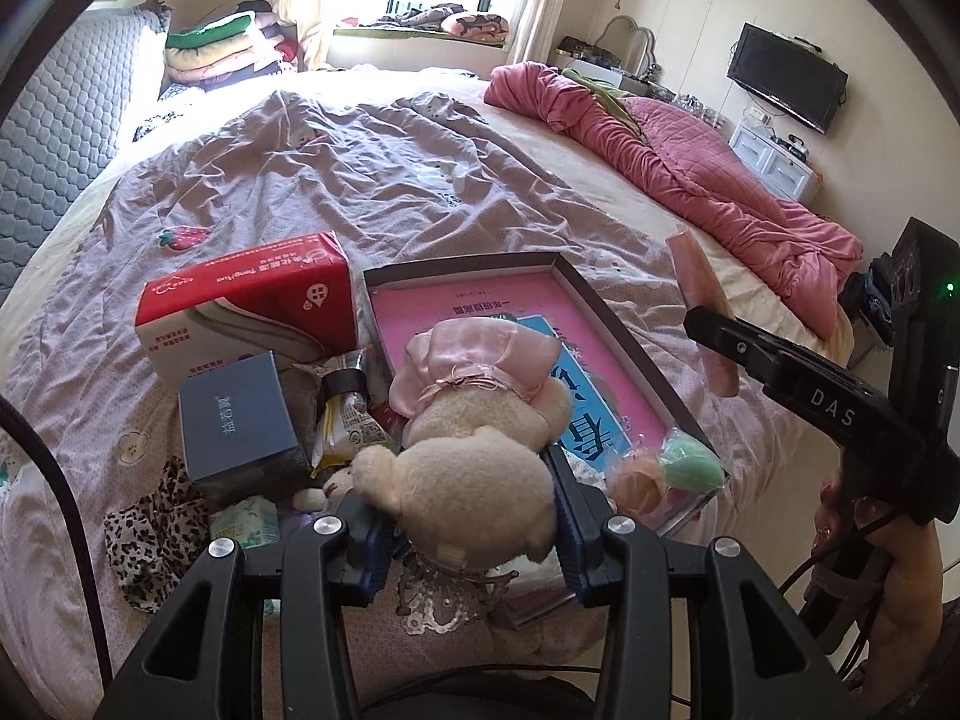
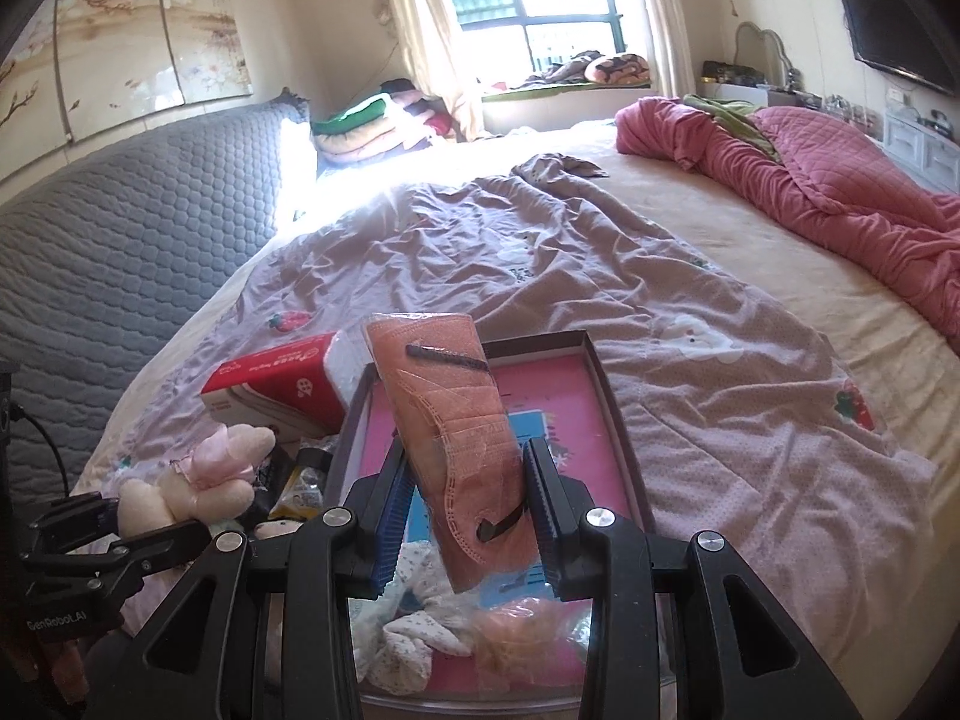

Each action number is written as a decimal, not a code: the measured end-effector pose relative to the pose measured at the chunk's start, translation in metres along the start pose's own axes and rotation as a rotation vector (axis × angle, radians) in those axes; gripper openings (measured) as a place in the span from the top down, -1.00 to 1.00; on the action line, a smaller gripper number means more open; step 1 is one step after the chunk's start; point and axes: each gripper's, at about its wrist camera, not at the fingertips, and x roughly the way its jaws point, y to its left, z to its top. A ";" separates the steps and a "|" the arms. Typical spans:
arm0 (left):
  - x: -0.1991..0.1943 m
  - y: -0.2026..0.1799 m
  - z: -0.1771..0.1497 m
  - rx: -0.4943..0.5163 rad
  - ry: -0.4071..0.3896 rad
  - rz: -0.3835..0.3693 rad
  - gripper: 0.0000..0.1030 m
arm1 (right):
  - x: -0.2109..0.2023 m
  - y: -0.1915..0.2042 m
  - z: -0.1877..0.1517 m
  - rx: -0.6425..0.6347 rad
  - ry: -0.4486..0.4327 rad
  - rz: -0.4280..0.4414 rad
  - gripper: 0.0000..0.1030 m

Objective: Organize soft objects
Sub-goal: 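Carry the teddy bear and pink eye mask bag over the pink tray, then lower eye mask bag onto tray and open right gripper while left releases teddy bear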

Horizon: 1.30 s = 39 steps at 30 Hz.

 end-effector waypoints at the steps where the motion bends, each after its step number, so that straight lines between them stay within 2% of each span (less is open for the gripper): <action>1: 0.004 -0.002 0.000 0.003 0.008 -0.002 0.14 | 0.000 -0.005 -0.001 0.010 0.002 -0.009 0.26; 6: 0.026 -0.014 0.001 0.025 0.041 -0.003 0.14 | 0.009 -0.015 -0.007 0.012 0.027 -0.057 0.26; 21: 0.084 -0.020 0.000 0.013 0.133 -0.035 0.14 | 0.046 -0.022 -0.028 0.027 0.106 -0.078 0.26; 29: 0.101 -0.026 -0.003 0.033 0.163 -0.043 0.14 | 0.063 -0.025 -0.036 -0.006 0.149 -0.134 0.26; 39: 0.112 -0.030 -0.001 0.034 0.185 -0.056 0.14 | 0.078 -0.031 -0.045 0.024 0.183 -0.138 0.22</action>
